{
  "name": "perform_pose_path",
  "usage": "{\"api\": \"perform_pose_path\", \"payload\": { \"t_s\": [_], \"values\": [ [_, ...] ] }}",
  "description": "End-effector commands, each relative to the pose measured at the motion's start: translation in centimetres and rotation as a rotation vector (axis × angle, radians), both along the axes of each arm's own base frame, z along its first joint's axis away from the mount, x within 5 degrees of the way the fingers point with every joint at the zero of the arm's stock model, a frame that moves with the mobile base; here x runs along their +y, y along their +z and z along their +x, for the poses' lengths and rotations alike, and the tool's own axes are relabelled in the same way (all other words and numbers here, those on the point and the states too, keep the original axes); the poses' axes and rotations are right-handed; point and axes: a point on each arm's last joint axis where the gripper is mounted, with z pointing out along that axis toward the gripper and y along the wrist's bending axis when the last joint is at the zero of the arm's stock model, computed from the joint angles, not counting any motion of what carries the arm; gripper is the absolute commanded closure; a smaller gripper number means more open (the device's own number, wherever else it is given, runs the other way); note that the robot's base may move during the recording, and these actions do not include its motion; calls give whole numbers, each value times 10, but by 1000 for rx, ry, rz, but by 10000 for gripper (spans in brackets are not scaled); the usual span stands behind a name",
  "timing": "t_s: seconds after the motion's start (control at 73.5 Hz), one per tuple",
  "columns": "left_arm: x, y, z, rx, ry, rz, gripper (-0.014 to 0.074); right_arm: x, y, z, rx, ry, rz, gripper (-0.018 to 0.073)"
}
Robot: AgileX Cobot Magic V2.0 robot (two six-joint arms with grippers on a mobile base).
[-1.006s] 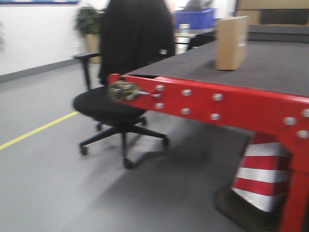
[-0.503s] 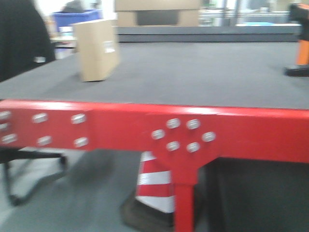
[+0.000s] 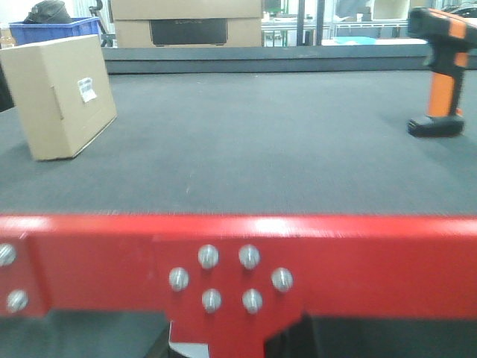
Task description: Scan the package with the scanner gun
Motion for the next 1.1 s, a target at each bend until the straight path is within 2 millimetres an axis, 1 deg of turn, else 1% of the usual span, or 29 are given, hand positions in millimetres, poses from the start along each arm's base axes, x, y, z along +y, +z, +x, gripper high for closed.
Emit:
{"api": "perform_pose_path", "payload": {
  "t_s": [0.0, 1.088],
  "values": [
    [0, 3, -1, -24, -3, -2, 708, 0, 2, 0, -21, -5, -11, 727],
    [0, 3, -1, -24, -3, -2, 708, 0, 2, 0, -21, -5, -11, 727]
  ]
}}
